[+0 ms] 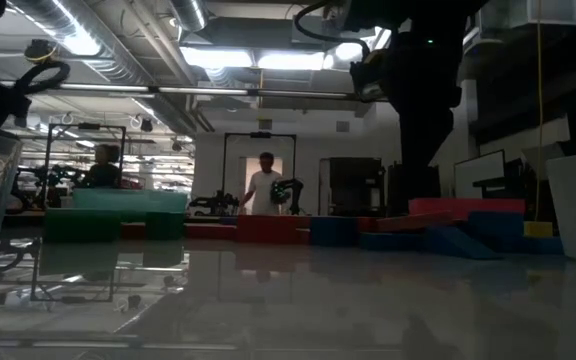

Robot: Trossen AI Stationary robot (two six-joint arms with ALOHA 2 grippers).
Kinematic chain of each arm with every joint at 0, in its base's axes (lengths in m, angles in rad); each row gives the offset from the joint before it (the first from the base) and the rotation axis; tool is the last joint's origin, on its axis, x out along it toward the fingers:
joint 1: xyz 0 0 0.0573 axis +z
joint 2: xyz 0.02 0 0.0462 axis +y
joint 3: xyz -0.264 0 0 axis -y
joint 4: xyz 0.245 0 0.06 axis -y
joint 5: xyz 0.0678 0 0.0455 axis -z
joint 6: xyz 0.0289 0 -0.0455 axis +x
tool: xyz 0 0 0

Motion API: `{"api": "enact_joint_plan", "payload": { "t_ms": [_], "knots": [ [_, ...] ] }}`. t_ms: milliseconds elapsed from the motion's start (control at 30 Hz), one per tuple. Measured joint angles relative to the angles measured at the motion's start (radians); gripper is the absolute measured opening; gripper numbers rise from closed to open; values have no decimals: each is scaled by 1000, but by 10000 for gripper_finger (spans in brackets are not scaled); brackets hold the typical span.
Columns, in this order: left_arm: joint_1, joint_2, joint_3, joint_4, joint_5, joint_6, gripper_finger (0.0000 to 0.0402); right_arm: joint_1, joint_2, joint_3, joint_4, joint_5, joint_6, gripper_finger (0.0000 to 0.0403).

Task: Sort blocks
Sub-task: Put the red block into the bottom transparent bin

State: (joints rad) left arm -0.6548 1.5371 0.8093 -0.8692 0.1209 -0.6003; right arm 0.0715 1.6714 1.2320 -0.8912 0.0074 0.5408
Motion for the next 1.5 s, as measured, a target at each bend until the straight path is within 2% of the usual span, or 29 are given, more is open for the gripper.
{"api": "enact_joint_plan", "payload": {
  "t_ms": [233, 333, 433, 500, 667, 967, 1067, 1200, 1333, 1500],
  "knots": [
    [1, 17, 1, -3, -13, 17, 135, 0, 0, 0, -1, 0, -23, 216],
    [1, 9, 1, -9, -6, 21, 101, 0, 0, 0, 0, 0, -23, 216],
    [2, -6, 0, -30, 0, -6, 48, 0, 1, 25, -32, 0, -26, 216],
    [2, -27, 0, -37, 2, -42, 37, -2, 1, 67, -61, 0, -49, 216],
    [2, -123, 0, -34, -1, -118, 37, -21, 1, 200, -185, 22, -124, 216],
    [3, -391, 14, -21, -3, -392, 37, -99, 1, 423, -443, 184, -190, 216],
    [1, -473, 18, 48, -3, -474, 37, -150, -1, 461, -484, 203, -227, 216],
    [-40, -522, 19, 260, 23, -531, 37, -220, -1, 468, -508, 203, -267, 216],
    [-132, -499, 20, 450, 37, -561, 37, -263, -1, 457, -493, 189, -286, 216],
    [-245, -430, 19, 489, 38, -654, 46, -267, -1, 409, -468, 168, -287, 216]
  ]
}}
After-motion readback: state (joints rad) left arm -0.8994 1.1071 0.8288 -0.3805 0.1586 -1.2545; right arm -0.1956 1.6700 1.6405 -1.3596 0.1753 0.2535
